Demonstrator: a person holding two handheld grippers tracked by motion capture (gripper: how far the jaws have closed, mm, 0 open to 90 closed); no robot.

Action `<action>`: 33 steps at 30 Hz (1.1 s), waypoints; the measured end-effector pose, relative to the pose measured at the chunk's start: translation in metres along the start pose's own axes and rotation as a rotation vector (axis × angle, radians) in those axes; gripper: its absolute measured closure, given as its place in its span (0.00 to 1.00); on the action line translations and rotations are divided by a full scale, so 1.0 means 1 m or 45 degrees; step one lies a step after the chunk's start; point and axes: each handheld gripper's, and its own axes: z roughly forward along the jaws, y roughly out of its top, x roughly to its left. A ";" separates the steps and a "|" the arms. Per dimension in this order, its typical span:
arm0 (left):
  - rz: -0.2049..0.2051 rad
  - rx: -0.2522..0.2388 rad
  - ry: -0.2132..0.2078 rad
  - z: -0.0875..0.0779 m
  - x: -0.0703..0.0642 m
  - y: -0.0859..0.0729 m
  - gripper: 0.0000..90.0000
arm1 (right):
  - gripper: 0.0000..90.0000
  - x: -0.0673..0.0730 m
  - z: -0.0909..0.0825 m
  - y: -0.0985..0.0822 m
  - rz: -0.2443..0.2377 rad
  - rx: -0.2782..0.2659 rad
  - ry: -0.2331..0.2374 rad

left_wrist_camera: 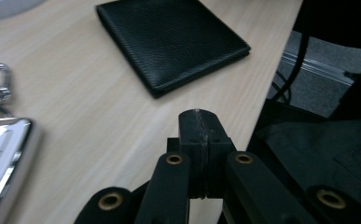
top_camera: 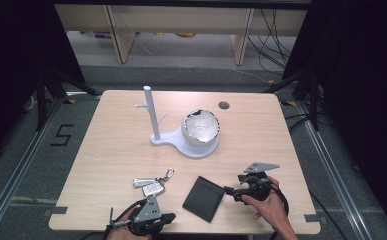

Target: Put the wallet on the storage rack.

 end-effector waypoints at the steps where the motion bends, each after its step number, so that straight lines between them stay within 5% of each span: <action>1: 0.000 0.017 0.002 0.004 -0.001 0.002 0.99 | 0.28 0.002 0.000 0.000 0.005 0.004 -0.018; 9: 0.049 0.037 -0.042 0.025 -0.001 0.015 0.99 | 0.28 0.004 0.004 0.001 -0.005 0.010 0.003; 14: 0.034 0.034 -0.047 0.038 -0.002 0.021 0.99 | 0.29 0.005 0.010 0.008 -0.008 0.022 0.044; 15: 0.070 0.053 -0.039 0.039 -0.001 0.022 0.99 | 0.29 0.006 0.011 0.010 -0.008 0.030 0.061; 22: 0.074 0.058 -0.034 0.046 0.001 0.026 0.99 | 0.33 0.011 0.022 0.021 -0.018 0.051 0.103; 23: 0.035 0.059 -0.047 0.046 0.000 0.026 0.99 | 0.34 0.012 0.027 0.023 -0.017 0.063 0.114; 24: 0.083 0.068 -0.038 0.047 0.002 0.026 0.99 | 0.34 0.012 0.027 0.023 -0.017 0.063 0.114; 26: 0.095 0.079 -0.029 0.049 0.002 0.026 0.99 | 0.35 0.011 0.032 0.026 -0.010 0.075 0.146; 27: 0.054 0.082 -0.070 0.051 0.001 0.026 0.99 | 0.36 0.011 0.036 0.028 -0.003 0.086 0.170; 29: 0.031 0.073 -0.053 0.054 0.000 0.026 0.99 | 0.36 0.011 0.040 0.031 -0.004 0.100 0.163; 30: 0.078 0.099 -0.035 0.053 0.003 0.027 0.99 | 0.36 0.011 0.042 0.032 -0.012 0.105 0.164; 33: 0.055 0.094 -0.040 0.054 0.002 0.027 0.99 | 0.38 0.011 0.047 0.036 -0.014 0.126 0.174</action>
